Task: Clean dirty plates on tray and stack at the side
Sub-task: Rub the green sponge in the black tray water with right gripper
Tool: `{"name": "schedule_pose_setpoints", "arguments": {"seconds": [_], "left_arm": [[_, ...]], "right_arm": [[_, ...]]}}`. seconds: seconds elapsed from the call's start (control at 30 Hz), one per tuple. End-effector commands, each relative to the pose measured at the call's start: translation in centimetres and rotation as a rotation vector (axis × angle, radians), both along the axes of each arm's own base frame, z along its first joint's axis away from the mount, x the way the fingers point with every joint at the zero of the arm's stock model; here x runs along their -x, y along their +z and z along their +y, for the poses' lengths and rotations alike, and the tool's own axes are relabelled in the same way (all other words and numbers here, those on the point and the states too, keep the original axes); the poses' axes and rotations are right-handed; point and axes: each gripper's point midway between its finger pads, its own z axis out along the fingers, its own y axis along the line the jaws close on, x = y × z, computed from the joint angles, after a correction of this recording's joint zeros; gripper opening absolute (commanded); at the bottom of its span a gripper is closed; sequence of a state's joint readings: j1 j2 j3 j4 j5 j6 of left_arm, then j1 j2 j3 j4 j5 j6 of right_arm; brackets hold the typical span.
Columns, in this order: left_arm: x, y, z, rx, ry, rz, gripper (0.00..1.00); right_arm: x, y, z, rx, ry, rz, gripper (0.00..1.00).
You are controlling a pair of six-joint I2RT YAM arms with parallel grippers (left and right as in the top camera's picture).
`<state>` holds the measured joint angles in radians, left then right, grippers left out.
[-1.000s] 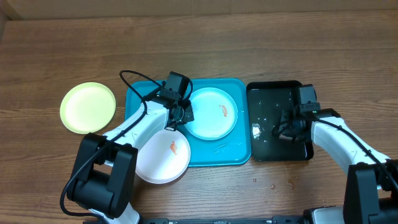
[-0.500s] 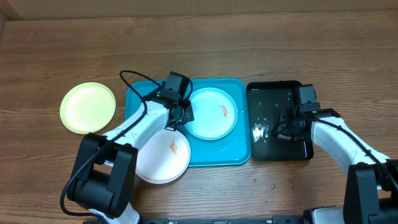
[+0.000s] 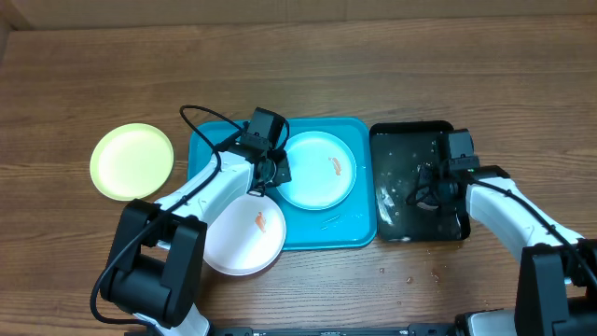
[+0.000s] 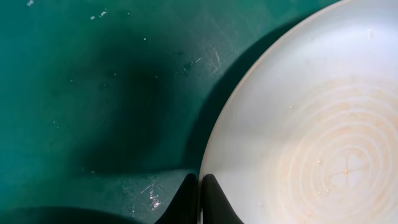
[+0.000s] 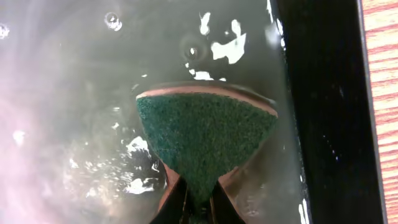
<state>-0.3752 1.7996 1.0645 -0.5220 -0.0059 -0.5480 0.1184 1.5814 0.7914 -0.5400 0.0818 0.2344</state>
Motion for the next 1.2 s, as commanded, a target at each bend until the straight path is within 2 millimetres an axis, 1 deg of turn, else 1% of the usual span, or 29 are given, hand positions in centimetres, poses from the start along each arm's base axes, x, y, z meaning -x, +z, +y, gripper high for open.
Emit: {"name": "schedule_pose_setpoints", "arguments": {"seconds": [0.0,0.1,0.17,0.23,0.47,0.57,0.7,0.77,0.87,0.93,1.03,1.17], "left_arm": [[0.2,-1.3,1.3,-0.08,0.024,0.011,0.04],[0.1,-1.3,1.3,-0.08,0.036,0.007,0.04],[0.0,-1.3,1.3,-0.079,0.037,0.004,0.04],[0.0,-1.3,1.3,-0.079,0.037,0.004,0.04],[0.0,-1.3,1.3,-0.071,0.059,0.006,0.04],[0.0,-1.3,1.3,-0.07,0.06,0.004,0.04],[-0.5,-1.1,1.1,-0.061,0.061,-0.017,0.06],[-0.6,-1.1,1.0,-0.059,0.061,-0.022,0.04],[-0.6,-1.1,0.9,-0.054,0.059,-0.018,0.04],[-0.3,-1.1,0.5,-0.03,0.05,-0.006,0.04],[0.0,-1.1,-0.2,0.008,0.037,0.012,0.04],[-0.1,-1.1,-0.1,0.006,0.037,0.01,0.04]], "right_arm": [[-1.7,2.0,1.1,-0.047,0.02,-0.05,0.04],[-2.1,2.8,1.9,-0.082,0.045,-0.05,0.04],[-2.2,3.4,3.0,-0.121,0.135,-0.046,0.04],[-2.4,3.9,3.6,-0.144,0.162,-0.045,0.04],[-2.8,7.4,2.9,-0.101,0.146,-0.005,0.04],[-2.8,8.5,2.9,-0.099,0.146,0.004,0.04],[-2.7,8.6,2.8,-0.098,0.145,0.012,0.04],[-2.4,8.5,2.8,-0.098,0.144,0.024,0.04],[-2.1,8.4,2.8,-0.098,0.139,0.035,0.04],[-2.0,8.3,2.7,-0.11,0.095,0.043,0.04],[-1.7,8.0,2.7,-0.112,0.088,0.054,0.04],[-1.4,7.7,2.5,-0.097,0.094,0.065,0.04]]}}
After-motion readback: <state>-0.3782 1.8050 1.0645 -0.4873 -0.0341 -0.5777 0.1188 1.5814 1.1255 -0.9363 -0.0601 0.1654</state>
